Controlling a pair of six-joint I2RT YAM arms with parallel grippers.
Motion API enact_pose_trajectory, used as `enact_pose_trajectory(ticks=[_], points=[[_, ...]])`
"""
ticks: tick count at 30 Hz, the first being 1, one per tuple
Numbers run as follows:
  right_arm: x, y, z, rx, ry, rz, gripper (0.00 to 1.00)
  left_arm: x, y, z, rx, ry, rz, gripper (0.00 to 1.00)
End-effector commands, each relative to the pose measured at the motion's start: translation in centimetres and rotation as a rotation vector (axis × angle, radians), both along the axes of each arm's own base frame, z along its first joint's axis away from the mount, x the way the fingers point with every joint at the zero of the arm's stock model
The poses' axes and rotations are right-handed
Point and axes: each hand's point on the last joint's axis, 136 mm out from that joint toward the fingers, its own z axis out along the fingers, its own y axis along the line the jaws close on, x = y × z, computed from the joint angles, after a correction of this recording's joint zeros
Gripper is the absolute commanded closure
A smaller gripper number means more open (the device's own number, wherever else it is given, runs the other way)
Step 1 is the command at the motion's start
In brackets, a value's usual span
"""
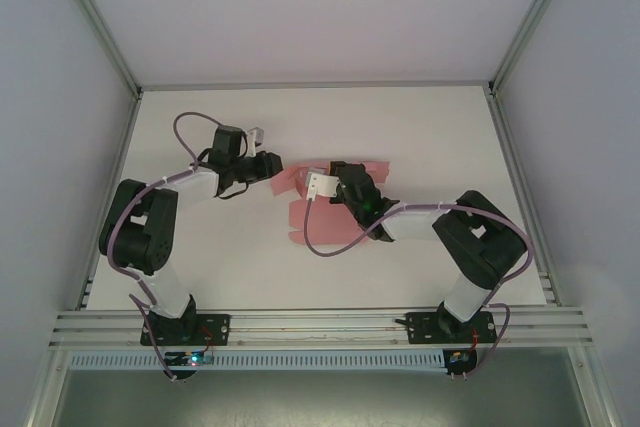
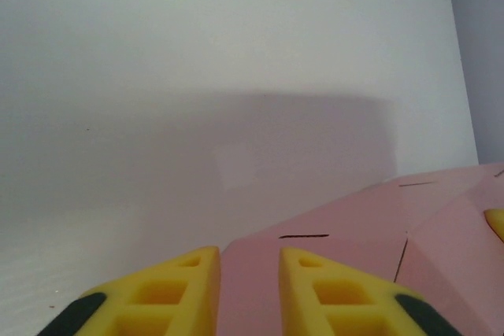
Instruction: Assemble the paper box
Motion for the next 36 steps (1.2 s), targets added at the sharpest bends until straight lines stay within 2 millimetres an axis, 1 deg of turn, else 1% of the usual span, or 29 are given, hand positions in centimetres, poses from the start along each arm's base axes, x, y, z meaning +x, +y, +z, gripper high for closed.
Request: enact_pose_trajectory(ticks=[1,3,6,8,10,12,13,16,17,18,20,21,22,23,24,25,26,28,30,32,33,35,36], points=[[0.3,-3.6,-3.0,-0.092,0.05,-0.145,1.0,-4.0,0.1,-4.0,0.029,0.152,-0.028,0.78],[0.2,-3.6,-3.0,-0.088,0.062,-0.148,1.0,-4.8,-0.3,-3.8,0.017,0.144,-0.045,0.8],[-0.1,-3.5,-3.3,-0.089,0.082,-0.142,1.0,-5.9,-0.7,-3.6,0.028,0.114,-0.078,0.8],[-0.3,-3.7,-3.4,-0.093,0.091,-0.143,1.0,-6.4,-0.1,-3.9,0.061,0.128,-0.055,0.79],[-0.2,-3.8,-3.1,-0.075,0.095,-0.147,1.0,-6.5,1.1,-4.5,0.124,0.147,-0.01,0.75],[-0.2,-3.7,-3.1,-0.057,0.124,-0.134,1.0,-5.9,1.8,-4.4,0.187,0.134,0.003,0.74],[-0.3,-3.6,-3.0,-0.053,0.132,-0.127,1.0,-5.5,1.7,-4.2,0.19,0.119,0.0,0.73],[-0.5,-3.2,-3.2,-0.06,0.151,-0.106,1.0,-4.3,-0.4,-2.8,0.105,0.041,-0.088,0.71],[-0.5,-3.1,-3.4,-0.062,0.16,-0.099,1.0,-3.7,-0.7,-2.4,0.101,0.018,-0.103,0.71],[-0.6,-3.0,-3.6,-0.069,0.169,-0.094,1.0,-3.1,-0.5,-2.4,0.119,0.018,-0.089,0.72],[-0.7,-3.0,-3.8,-0.076,0.18,-0.084,1.0,-1.7,1.0,-2.2,0.212,0.004,-0.017,0.71],[-0.9,-3.0,-3.9,-0.082,0.192,-0.073,1.0,-1.4,1.1,-1.6,0.23,-0.041,-0.03,0.67],[-1.0,-3.0,-3.9,-0.071,0.199,-0.07,1.0,-1.1,1.4,-0.9,0.258,-0.09,-0.037,0.59],[-1.0,-2.9,-3.8,-0.056,0.214,-0.064,1.0,-0.8,1.5,-0.2,0.286,-0.148,-0.06,0.47],[-1.2,-2.9,-3.7,-0.038,0.234,-0.056,1.0,-0.7,1.2,0.4,0.3,-0.211,-0.111,0.36],[-1.2,-2.8,-3.5,-0.016,0.248,-0.052,1.0,-0.3,1.1,0.6,0.331,-0.265,-0.15,0.31],[-1.2,-2.7,-3.4,-0.003,0.261,-0.043,1.0,0.0,1.0,0.8,0.35,-0.285,-0.185,0.29],[-1.2,-2.7,-3.3,-0.001,0.272,-0.038,1.0,0.3,0.1,0.9,0.347,-0.299,-0.286,0.27],[-1.2,-2.9,-3.5,-0.003,0.298,-0.036,1.0,0.3,-1.3,1.8,0.261,-0.314,-0.41,0.26],[-1.2,-2.8,-3.5,0.005,0.317,-0.03,1.0,1.1,-1.5,2.2,0.269,-0.305,-0.448,0.26],[-1.2,-2.9,-3.7,0.005,0.324,-0.031,1.0,1.1,-1.8,2.2,0.257,-0.312,-0.479,0.26],[-1.2,-2.9,-4.0,-0.004,0.338,-0.034,1.0,0.2,-2.8,2.1,0.199,-0.302,-0.57,0.26],[-1.1,-3.1,-4.2,-0.007,0.343,-0.04,1.0,-0.6,-3.2,2.3,0.16,-0.29,-0.62,0.26]])
